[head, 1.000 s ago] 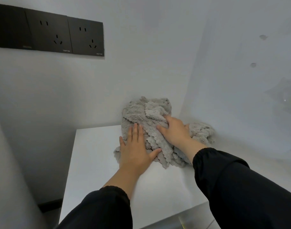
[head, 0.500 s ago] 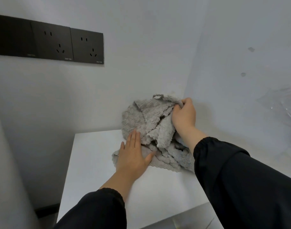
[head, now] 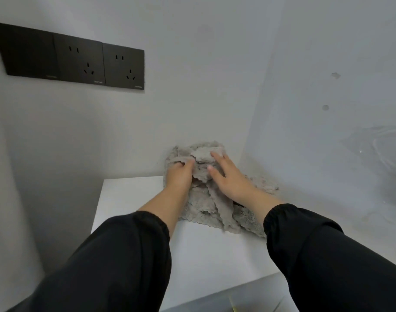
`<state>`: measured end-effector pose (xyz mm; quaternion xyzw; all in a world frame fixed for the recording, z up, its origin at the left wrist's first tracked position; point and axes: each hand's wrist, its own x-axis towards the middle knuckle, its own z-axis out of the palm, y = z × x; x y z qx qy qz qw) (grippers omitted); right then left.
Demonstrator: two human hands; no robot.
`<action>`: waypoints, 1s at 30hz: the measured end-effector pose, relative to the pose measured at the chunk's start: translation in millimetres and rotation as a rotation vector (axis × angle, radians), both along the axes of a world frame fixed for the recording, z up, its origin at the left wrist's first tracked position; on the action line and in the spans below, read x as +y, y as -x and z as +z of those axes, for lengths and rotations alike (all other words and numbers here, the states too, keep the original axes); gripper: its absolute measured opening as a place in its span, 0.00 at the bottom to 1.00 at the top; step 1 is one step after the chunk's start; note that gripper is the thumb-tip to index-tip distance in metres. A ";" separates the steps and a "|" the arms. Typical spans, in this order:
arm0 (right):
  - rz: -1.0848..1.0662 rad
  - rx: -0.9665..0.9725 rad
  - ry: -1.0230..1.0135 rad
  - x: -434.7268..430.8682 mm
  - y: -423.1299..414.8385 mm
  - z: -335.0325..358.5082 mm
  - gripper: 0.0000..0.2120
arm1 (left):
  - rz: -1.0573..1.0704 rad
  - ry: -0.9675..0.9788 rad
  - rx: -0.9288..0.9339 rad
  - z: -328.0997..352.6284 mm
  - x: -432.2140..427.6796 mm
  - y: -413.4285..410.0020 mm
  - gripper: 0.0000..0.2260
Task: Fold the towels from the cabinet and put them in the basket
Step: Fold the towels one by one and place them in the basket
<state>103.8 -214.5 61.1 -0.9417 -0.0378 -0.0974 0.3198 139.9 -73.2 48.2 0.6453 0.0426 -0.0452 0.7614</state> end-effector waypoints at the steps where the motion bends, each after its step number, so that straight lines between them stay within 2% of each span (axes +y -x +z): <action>1: 0.003 0.015 0.021 0.1 -0.9 -5.3 0.28 | 0.063 -0.025 -0.015 4.2 2.8 -1.6 0.14; 2: 0.004 0.030 0.055 -0.2 -0.5 -10.1 0.29 | 0.149 -0.062 -0.032 10.3 7.4 -1.6 0.12; 4: 0.000 0.066 0.132 -2.2 0.3 -19.3 0.31 | 0.393 -0.102 -0.029 20.3 25.6 -8.7 0.15; 7: -0.030 0.125 0.338 -4.5 1.8 -29.4 0.33 | 0.703 -0.020 -0.041 37.6 70.7 -18.2 0.17; 9: -0.037 0.123 0.553 -3.8 2.5 -36.7 0.38 | 0.785 -0.177 -0.124 40.9 88.7 -17.2 0.16; 12: -0.078 0.071 0.826 -1.5 -4.6 -52.9 0.44 | 0.712 -0.391 -0.310 30.8 97.8 -13.6 0.13; 15: -0.205 0.041 0.976 -9.5 -12.0 -56.6 0.40 | 0.545 -0.515 -0.461 16.7 93.5 -8.9 0.07; 17: -0.311 0.057 1.040 -17.1 -13.6 -53.9 0.38 | 0.473 -0.570 -0.510 12.8 89.3 -3.8 0.07; 19: -0.358 0.058 1.016 -22.0 -14.8 -53.2 0.38 | 0.388 -0.605 -0.482 11.1 84.9 0.7 0.08; 21: -0.319 0.042 0.918 -18.7 -13.0 -54.6 0.40 | 0.244 -0.543 -0.375 10.1 83.4 5.8 0.10; 23: -0.255 0.030 0.812 -12.9 -6.6 -52.9 0.41 | 0.108 -0.352 -0.241 10.1 81.0 8.4 0.10; 26: -0.202 -0.013 0.669 -6.7 8.6 -39.9 0.39 | 0.033 -0.084 -0.113 27.6 78.1 24.4 0.06; 28: -0.161 -0.068 0.457 1.8 20.2 -22.3 0.38 | -0.005 0.038 -0.089 47.1 76.6 37.8 0.05; 30: -0.099 -0.030 0.061 16.5 31.9 5.5 0.37 | -0.038 0.107 -0.095 69.0 74.0 48.9 0.06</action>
